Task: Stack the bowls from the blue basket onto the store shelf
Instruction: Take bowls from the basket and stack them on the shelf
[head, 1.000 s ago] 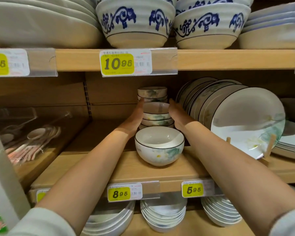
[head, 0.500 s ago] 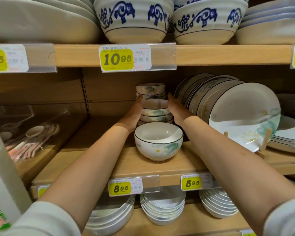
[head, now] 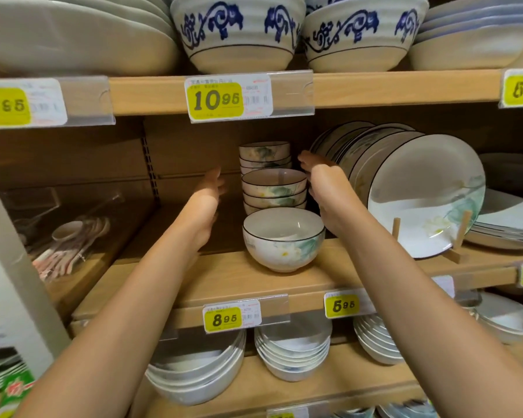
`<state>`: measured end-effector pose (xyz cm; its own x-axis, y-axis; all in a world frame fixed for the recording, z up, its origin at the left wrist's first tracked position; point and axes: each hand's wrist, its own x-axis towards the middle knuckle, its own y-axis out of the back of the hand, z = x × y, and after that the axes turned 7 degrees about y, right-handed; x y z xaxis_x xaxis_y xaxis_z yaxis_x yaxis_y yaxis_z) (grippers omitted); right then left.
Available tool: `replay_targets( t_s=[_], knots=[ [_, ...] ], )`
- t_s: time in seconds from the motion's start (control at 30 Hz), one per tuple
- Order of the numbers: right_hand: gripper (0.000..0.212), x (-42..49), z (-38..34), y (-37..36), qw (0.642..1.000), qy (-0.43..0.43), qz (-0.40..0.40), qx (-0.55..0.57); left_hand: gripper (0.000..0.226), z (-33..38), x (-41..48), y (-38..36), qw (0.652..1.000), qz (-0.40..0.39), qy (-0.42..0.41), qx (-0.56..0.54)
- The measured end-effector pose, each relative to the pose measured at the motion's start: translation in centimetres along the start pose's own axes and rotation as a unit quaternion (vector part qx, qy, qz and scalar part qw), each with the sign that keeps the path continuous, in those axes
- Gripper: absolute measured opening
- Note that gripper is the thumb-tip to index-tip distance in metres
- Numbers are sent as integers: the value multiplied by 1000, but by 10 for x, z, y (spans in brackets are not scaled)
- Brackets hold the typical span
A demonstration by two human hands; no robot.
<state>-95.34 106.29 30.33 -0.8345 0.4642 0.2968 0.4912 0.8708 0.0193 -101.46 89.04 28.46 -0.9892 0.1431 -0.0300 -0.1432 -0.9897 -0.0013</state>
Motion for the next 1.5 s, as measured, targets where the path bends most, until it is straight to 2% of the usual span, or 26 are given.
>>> replay_targets(
  t_s=[0.07, 0.17, 0.3, 0.4, 0.5, 0.63, 0.77, 0.9, 1.03, 1.3, 1.5],
  knots=[
    [46, -28, 0, 5, 999, 37, -16, 14, 55, -4, -19, 9, 1000, -13, -24, 4],
    [26, -61, -2, 8, 995, 76, -27, 58, 55, -11, -46, 17, 998, -26, -51, 8],
    [21, -96, 8, 9, 987, 68, -15, 147, 51, -27, -81, 29, 997, -12, -77, 10],
    [26, -119, 18, 11, 978, 62, -9, 198, 40, -40, -107, 37, 996, 25, -80, -32],
    [28, -133, 26, 17, 965, 73, -18, 251, 41, -54, -133, 44, 994, 57, -77, -49],
    [27, -150, 36, 14, 956, 41, -70, 283, 43, -70, -173, 58, 988, 104, -83, -73],
    [35, -171, 54, 0, 944, -10, -137, 300, 45, -91, -207, 78, 977, 157, -80, -119],
    [41, -200, 86, -23, 929, -60, -230, 285, 48, -123, -237, 100, 964, 234, -41, -119],
    [32, -229, 118, -52, 914, -96, -308, 247, 46, -151, -259, 123, 948, 298, 12, -110],
    [32, -281, 167, -121, 893, -176, -382, 159, 46, -188, -313, 190, 915, 384, 54, -115],
    [33, -334, 198, -186, 882, -225, -400, 111, 45, -234, -331, 255, 891, 420, 133, -114]
  ],
)
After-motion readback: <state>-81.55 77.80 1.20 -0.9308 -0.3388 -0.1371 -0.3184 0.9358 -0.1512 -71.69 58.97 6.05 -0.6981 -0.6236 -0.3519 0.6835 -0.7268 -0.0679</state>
